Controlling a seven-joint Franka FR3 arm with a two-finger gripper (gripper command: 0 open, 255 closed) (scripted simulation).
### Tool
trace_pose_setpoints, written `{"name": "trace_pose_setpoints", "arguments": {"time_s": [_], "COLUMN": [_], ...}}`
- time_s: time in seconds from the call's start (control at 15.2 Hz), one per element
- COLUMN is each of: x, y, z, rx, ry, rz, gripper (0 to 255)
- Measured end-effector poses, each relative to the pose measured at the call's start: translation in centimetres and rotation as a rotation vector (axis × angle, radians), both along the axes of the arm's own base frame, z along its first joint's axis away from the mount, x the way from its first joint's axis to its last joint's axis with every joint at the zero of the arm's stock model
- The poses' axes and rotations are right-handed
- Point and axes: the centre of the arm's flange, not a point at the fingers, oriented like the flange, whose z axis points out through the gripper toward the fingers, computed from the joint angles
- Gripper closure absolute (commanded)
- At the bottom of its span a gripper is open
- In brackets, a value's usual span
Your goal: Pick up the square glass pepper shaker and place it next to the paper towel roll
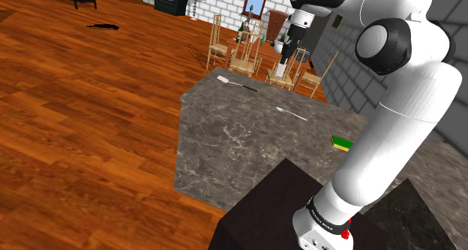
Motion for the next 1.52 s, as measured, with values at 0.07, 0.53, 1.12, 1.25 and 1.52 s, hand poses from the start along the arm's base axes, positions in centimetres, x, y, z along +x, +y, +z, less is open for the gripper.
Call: {"name": "trace_pose_setpoints", "arguments": {"time_s": [0.07,0.53,1.12,1.25,1.52], "x": [-0.1,-0.1,-7.2,-9.7,-15.0], "y": [0.0,-0.1,-3.1,-3.7,-5.6], "z": [0.6,4.3,5.8,5.9,5.8], "rx": [0.000,0.000,-0.001,0.000,0.000], "ry": [0.000,0.000,0.000,0.000,0.001], "rz": [0.000,0.000,-0.001,-0.001,-0.001], "gripper": [255,255,255,255,255]}}
